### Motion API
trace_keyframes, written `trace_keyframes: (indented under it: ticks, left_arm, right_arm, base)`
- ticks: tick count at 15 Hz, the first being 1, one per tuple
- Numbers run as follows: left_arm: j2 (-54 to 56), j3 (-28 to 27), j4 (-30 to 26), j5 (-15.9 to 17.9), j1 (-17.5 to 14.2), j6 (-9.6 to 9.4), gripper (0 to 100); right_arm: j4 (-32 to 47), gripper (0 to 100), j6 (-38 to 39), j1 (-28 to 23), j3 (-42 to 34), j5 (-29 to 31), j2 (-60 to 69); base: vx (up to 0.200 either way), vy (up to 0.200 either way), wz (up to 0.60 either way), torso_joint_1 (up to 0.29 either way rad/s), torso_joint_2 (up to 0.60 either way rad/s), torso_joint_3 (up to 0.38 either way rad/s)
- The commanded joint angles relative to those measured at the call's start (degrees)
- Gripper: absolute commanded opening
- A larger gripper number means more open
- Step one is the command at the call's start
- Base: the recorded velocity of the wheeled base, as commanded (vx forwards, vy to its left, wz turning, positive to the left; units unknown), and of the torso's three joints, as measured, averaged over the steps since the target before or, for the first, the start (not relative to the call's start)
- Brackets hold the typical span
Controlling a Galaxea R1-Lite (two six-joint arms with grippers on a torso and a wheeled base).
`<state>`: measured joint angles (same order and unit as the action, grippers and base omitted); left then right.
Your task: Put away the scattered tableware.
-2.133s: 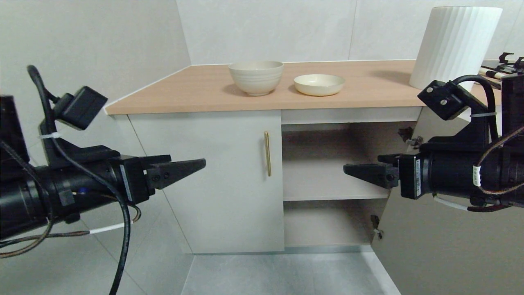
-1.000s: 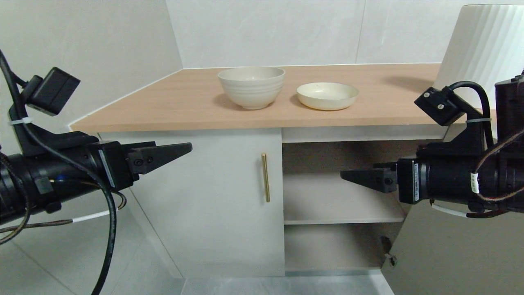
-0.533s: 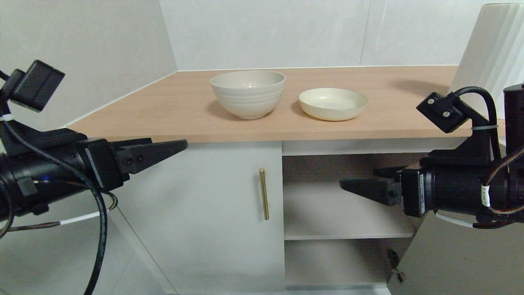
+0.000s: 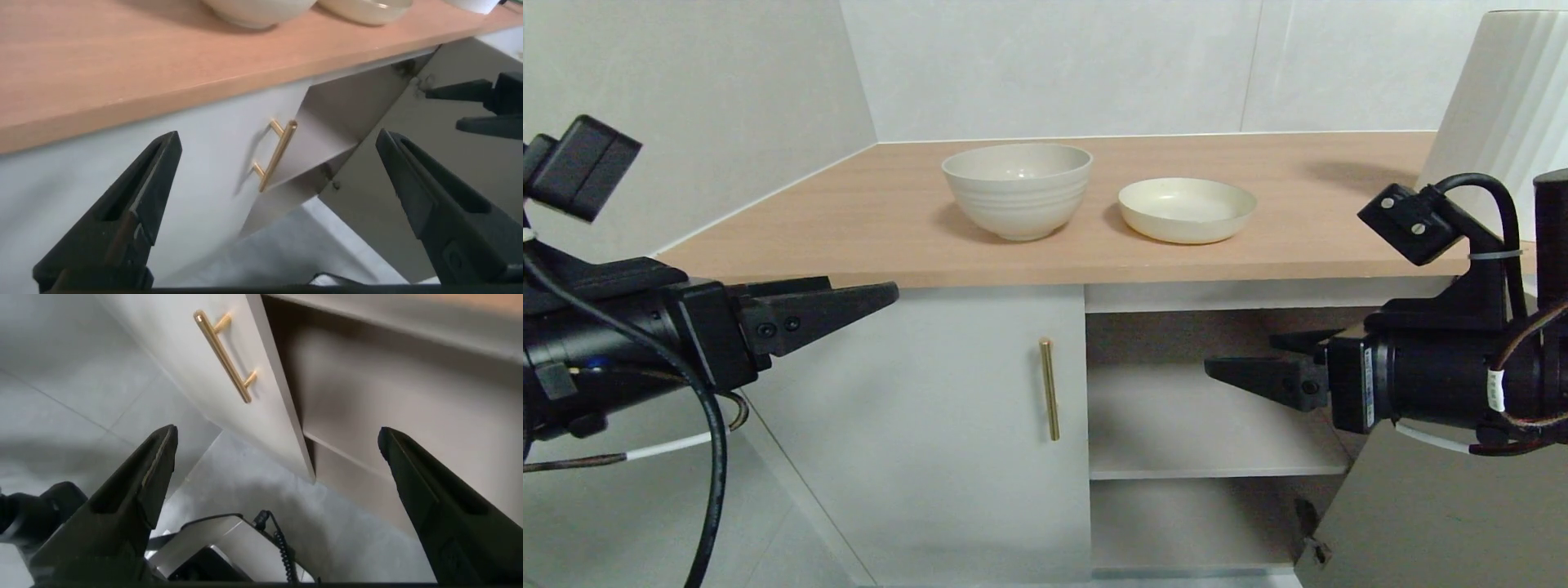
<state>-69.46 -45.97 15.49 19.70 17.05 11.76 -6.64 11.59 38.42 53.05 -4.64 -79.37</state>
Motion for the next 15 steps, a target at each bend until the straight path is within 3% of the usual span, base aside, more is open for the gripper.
trace_keyframes:
  ticks: [1,7,9,15]
  left_arm:
    - [-0.9,0.0,0.2,0.0,0.0,0.01,100]
    - [-2.2,-0.1,0.2,3.1,0.0,2.30,100]
    - [-3.2,-0.3,0.4,3.2,0.0,3.88,100]
    - [-11.6,-5.8,0.4,4.2,0.6,4.14,100]
  right_arm:
    - [0.0,100,0.0,0.0,0.0,0.0,-0.3]
    - [0.0,100,-0.8,-0.6,0.2,0.2,0.7]
    - [0.0,100,-0.9,-1.2,0.2,0.2,0.4]
    - [-0.1,100,-1.3,-2.9,0.6,0.0,-0.9]
  base:
    - [0.000,0.000,0.00,0.066,-0.27,-0.232]
    - [0.000,0.000,0.00,0.117,-0.40,-0.298]
    - [0.000,0.000,0.00,0.181,-0.46,-0.300]
    - [0.000,0.000,0.00,0.184,-0.46,-0.291]
